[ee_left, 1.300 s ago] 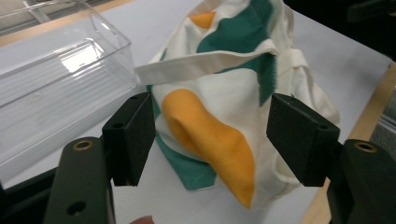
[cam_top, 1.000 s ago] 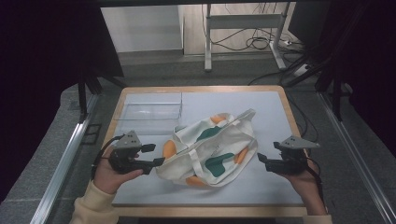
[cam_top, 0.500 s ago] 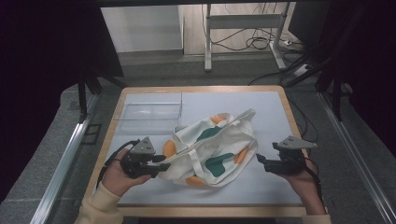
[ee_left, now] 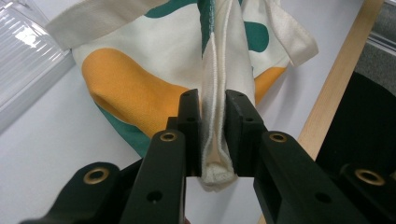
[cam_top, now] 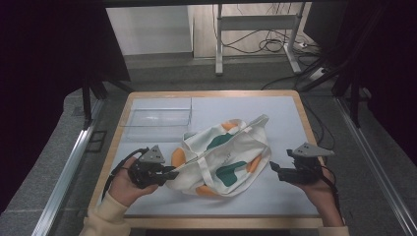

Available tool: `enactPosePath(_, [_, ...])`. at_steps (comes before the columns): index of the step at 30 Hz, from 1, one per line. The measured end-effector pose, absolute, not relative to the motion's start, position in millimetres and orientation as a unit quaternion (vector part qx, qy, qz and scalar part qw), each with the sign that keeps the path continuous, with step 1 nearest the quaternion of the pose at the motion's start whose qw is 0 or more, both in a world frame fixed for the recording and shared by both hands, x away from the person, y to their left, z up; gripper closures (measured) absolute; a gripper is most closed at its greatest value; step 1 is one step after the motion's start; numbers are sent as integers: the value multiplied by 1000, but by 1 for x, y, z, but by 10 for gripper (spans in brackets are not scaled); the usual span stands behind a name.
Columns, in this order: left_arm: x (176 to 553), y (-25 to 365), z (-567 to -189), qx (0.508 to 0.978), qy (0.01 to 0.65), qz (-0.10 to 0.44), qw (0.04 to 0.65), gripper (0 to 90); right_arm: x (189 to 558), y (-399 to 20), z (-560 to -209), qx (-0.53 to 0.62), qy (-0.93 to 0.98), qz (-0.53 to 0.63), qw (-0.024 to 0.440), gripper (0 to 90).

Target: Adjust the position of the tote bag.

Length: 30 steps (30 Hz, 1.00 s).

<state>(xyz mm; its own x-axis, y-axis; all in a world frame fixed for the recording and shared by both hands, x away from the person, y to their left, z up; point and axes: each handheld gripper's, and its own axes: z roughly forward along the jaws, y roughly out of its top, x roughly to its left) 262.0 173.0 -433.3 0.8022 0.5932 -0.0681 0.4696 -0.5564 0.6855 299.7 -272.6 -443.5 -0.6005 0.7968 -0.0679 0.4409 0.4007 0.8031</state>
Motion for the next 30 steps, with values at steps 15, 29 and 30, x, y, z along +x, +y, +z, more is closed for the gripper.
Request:
enactPosePath(15, [260, 175, -432, 874, 308, 87, 366, 779, 314, -268, -420, 359, 814, 396, 226, 286])
enactPosePath(29, [262, 176, -434, 872, 312, 83, 368, 779, 375, -258, -400, 342, 844, 353, 213, 283])
enactPosePath(30, [262, 176, -434, 872, 312, 83, 368, 780, 375, -258, -400, 342, 844, 353, 213, 283])
